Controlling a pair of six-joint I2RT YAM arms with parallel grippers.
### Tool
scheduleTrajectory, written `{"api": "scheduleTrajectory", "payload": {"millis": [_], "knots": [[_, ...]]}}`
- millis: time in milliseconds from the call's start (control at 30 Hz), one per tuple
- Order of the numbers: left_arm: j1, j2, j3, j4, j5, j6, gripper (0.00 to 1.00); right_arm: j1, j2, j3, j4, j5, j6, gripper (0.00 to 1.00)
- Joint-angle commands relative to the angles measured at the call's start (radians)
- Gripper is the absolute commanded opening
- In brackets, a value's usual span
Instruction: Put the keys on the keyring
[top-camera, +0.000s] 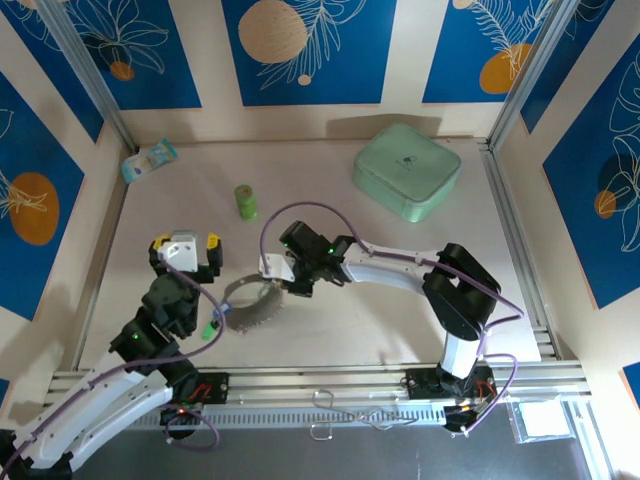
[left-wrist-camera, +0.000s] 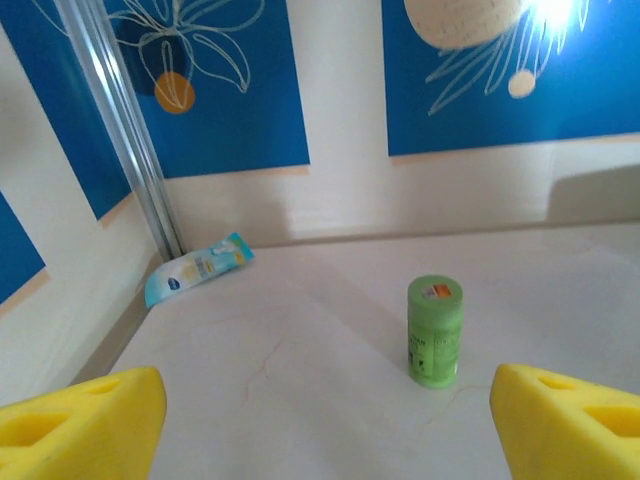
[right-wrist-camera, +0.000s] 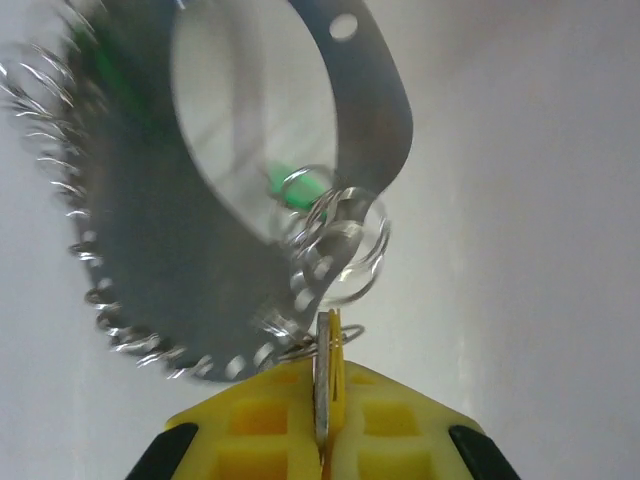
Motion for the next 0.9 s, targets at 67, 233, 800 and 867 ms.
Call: {"api": "scheduleTrajectory", "payload": {"millis": [67, 233, 800, 867], "knots": [[0.007, 0.096, -0.021, 0.058, -0.001, -0.034, 0.86, -0.003, -0.005, -0.068, -0.111, 0.172, -0.136, 0.16], [0.043, 0.188, -0.049, 0.134, -0.001, -0.017, 0.98, -0.042, -0.068, -0.119, -0.136, 0.154, -0.139, 0.41], [0.420, 0.541, -0.255, 0.693, 0.216, 0.052, 1.00, -0.859, -0.687, -0.781, 0.774, -0.084, 0.656, 0.54], [0.449, 0.614, -0.274, 0.791, 0.223, 0.050, 1.00, -0.910, -0.646, -0.859, 0.944, -0.099, 0.655, 0.54]]}}
